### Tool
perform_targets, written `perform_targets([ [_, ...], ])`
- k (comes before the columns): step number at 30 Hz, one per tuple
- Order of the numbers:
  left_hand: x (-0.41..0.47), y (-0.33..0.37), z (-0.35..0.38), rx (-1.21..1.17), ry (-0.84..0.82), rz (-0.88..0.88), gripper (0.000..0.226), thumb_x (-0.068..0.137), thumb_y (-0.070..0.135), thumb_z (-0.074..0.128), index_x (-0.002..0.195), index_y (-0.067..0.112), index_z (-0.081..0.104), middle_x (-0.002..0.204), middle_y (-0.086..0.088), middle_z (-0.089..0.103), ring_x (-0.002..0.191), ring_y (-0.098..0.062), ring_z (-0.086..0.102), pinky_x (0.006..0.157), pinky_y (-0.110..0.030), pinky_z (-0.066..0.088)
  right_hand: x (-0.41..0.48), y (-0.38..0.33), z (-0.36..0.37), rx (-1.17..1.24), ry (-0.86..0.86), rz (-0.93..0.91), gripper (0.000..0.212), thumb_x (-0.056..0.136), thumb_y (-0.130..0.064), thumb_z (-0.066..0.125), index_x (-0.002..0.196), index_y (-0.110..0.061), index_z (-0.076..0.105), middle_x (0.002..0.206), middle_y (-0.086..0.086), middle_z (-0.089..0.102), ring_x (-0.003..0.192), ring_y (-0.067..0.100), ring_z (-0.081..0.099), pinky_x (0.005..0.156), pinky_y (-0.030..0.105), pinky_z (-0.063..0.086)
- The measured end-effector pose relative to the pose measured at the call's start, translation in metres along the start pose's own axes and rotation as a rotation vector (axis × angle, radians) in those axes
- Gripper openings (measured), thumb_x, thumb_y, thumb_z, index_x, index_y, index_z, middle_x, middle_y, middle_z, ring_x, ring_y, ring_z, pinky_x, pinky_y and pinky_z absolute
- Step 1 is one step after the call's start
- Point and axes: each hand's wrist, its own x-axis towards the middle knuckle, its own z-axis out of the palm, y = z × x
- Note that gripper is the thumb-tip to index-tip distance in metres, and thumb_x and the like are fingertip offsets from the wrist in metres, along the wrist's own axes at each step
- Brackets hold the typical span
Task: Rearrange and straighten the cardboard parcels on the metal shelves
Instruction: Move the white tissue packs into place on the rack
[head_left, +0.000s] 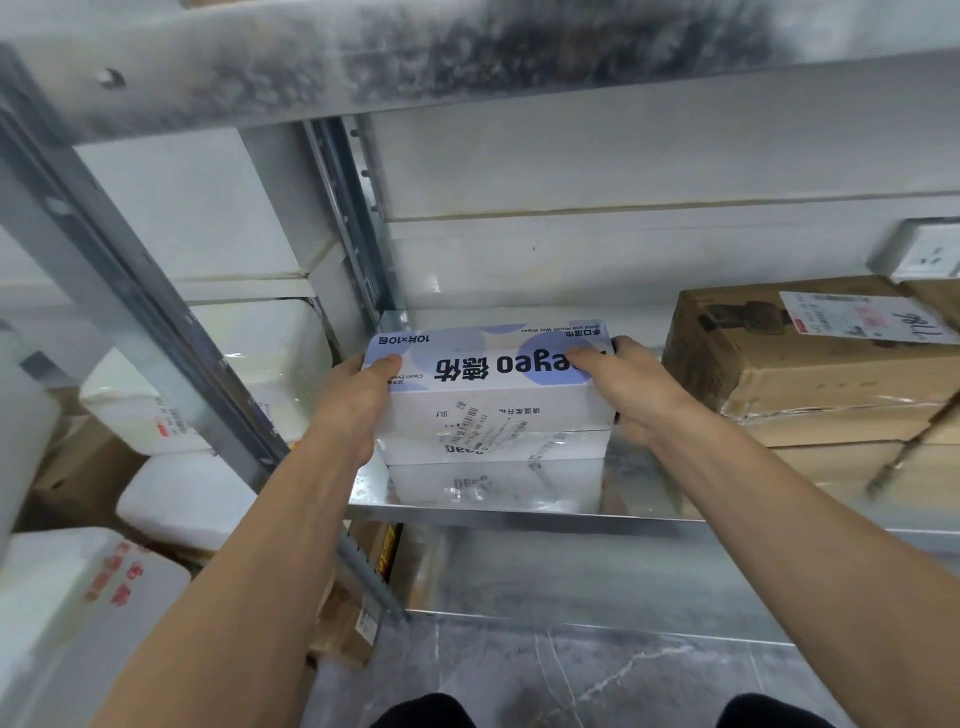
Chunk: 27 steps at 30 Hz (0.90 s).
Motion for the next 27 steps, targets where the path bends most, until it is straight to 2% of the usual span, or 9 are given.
perform_targets([
  [3,-0.006,0.003,-0.002,0.001,-0.018,0.002,0.006,0.101,0.025,0.059,0.105,0.023,0.062,0.099,-0.005,0.072,0.079,-0.026,0.067,0.069,-0.036,0.054,-0.006,-0.003,-0.001,0.026,-0.001,-0.003,0.04,0.093,-0.028,0.07,0.125,-0.009,0.053,0.116,0.011,0.068,0.1,0.028,0.07,0.092,0.049,0.059],
  [7,-0.013,0.002,-0.005,0.006,-0.047,0.012,0.01,0.101,0.026,0.058,0.109,0.025,0.063,0.105,-0.005,0.074,0.087,-0.028,0.068,0.082,-0.044,0.055,-0.014,-0.005,-0.004,-0.001,-0.023,-0.014,0.039,0.094,-0.027,0.068,0.125,-0.011,0.051,0.116,0.009,0.066,0.1,0.026,0.068,0.083,0.04,0.057],
  [9,-0.016,0.001,-0.008,0.02,-0.053,0.031,0.022,0.101,0.028,0.058,0.123,0.022,0.061,0.106,-0.003,0.073,0.085,-0.024,0.067,0.075,-0.037,0.055,-0.018,-0.004,-0.008,0.009,-0.043,-0.019,0.037,0.095,-0.027,0.068,0.124,-0.012,0.052,0.119,0.009,0.066,0.106,0.026,0.068,0.089,0.042,0.057],
  [12,-0.022,-0.002,-0.013,0.048,-0.059,0.063,0.027,0.103,0.027,0.057,0.129,0.019,0.059,0.101,0.002,0.07,0.081,-0.016,0.065,0.063,-0.03,0.047,-0.023,-0.002,-0.012,0.0,-0.071,-0.037,0.033,0.095,-0.028,0.069,0.121,-0.016,0.054,0.12,0.006,0.067,0.108,0.023,0.067,0.096,0.043,0.056],
  [17,-0.03,0.0,-0.017,0.034,-0.075,0.091,0.032,0.104,0.028,0.055,0.135,0.019,0.056,0.109,0.001,0.07,0.086,-0.015,0.066,0.062,-0.028,0.047,-0.031,0.001,-0.013,0.004,-0.088,-0.031,0.028,0.096,-0.037,0.066,0.119,-0.024,0.058,0.119,0.003,0.07,0.109,0.023,0.068,0.104,0.048,0.053],
  [20,-0.033,0.001,-0.02,0.003,-0.082,0.112,0.031,0.102,0.028,0.056,0.132,0.02,0.057,0.114,-0.002,0.071,0.088,-0.018,0.068,0.063,-0.029,0.049,-0.035,0.001,-0.012,0.084,-0.075,-0.025,0.035,0.1,-0.043,0.06,0.128,-0.024,0.055,0.119,0.003,0.071,0.11,0.024,0.067,0.105,0.049,0.052],
  [24,-0.035,0.001,-0.023,-0.055,-0.061,0.093,0.01,0.102,0.034,0.057,0.109,0.027,0.057,0.105,0.0,0.069,0.088,-0.02,0.066,0.075,-0.035,0.053,-0.036,-0.001,-0.013,0.224,-0.05,-0.016,0.035,0.105,-0.047,0.049,0.128,-0.022,0.05,0.117,0.005,0.07,0.1,0.024,0.07,0.097,0.047,0.056],
  [26,-0.037,0.0,-0.024,-0.079,-0.064,0.08,0.019,0.102,0.039,0.056,0.114,0.025,0.057,0.106,0.0,0.068,0.092,-0.024,0.065,0.082,-0.039,0.055,-0.036,-0.002,-0.015,0.252,-0.043,-0.006,0.041,0.105,-0.052,0.045,0.13,-0.02,0.053,0.115,0.005,0.071,0.099,0.023,0.069,0.095,0.046,0.057],
  [27,-0.037,-0.001,-0.025,-0.098,-0.069,0.064,0.027,0.102,0.042,0.055,0.119,0.022,0.059,0.108,-0.002,0.07,0.092,-0.026,0.067,0.078,-0.039,0.056,-0.037,-0.002,-0.015,0.267,-0.034,0.008,0.044,0.105,-0.054,0.043,0.13,-0.019,0.054,0.112,0.004,0.071,0.099,0.022,0.068,0.094,0.045,0.056],
])
